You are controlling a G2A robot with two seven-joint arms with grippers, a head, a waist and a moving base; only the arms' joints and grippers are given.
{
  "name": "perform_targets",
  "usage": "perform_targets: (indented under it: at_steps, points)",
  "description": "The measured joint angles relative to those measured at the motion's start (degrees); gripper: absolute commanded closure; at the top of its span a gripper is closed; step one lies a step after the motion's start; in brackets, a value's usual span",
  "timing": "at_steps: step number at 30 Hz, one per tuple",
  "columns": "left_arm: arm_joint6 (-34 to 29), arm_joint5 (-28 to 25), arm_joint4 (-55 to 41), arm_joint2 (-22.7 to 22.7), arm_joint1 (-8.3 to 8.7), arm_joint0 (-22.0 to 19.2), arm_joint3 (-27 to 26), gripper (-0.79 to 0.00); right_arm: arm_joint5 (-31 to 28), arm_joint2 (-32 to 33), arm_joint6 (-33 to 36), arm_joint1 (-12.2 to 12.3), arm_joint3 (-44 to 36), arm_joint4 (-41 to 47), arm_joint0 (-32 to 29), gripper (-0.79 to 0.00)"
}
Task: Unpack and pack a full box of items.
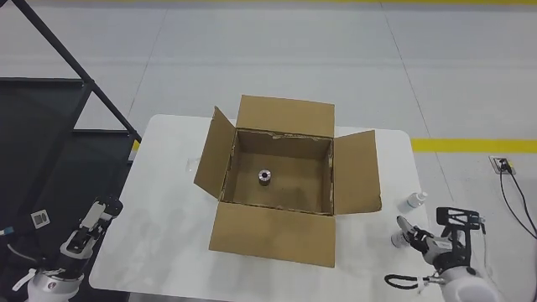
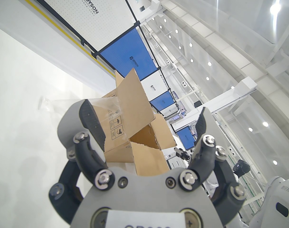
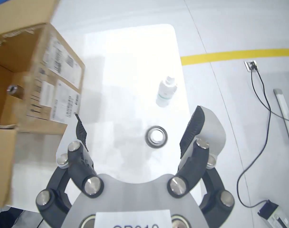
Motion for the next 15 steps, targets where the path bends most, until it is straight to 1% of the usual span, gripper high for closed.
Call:
perform_targets:
  at_steps: [5, 9, 10, 11, 12, 13, 15]
  points:
    - [0.00, 0.00, 0.00, 0.00, 0.00, 0.00, 0.00, -0.785, -2.58, -0.02, 4.24, 0.59, 7.71, 0.38, 3.29, -0.785]
    - [0.00, 0.00, 0.00, 0.00, 0.00, 0.00, 0.00, -0.785, -5.17, -0.30, 5.08, 0.96, 11.70, 1.72, 4.78, -0.785]
    - [0.00, 0.00, 0.00, 0.00, 0.00, 0.00, 0.00, -0.785, -5.32, -0.38, 5.17, 1.04, 12.47, 1.69, 5.10, -0.551]
    - [0.00, 0.00, 0.00, 0.00, 0.00, 0.00, 0.00, -0.785, -5.39, -0.47, 5.28, 1.13, 13.43, 1.67, 5.51, -0.357]
    - [0.00, 0.00, 0.00, 0.00, 0.00, 0.00, 0.00, -0.785, -5.32, -0.50, 5.43, 1.19, 14.09, 1.62, 5.81, -0.262]
    - [0.00, 0.00, 0.00, 0.00, 0.00, 0.00, 0.00, -0.785, -5.23, -0.51, 5.59, 1.26, 14.64, 1.57, 6.11, -0.012]
    - [0.00, 0.00, 0.00, 0.00, 0.00, 0.00, 0.00, -0.785, -5.45, -0.50, 5.70, 1.42, 15.47, 1.89, 6.67, 0.000]
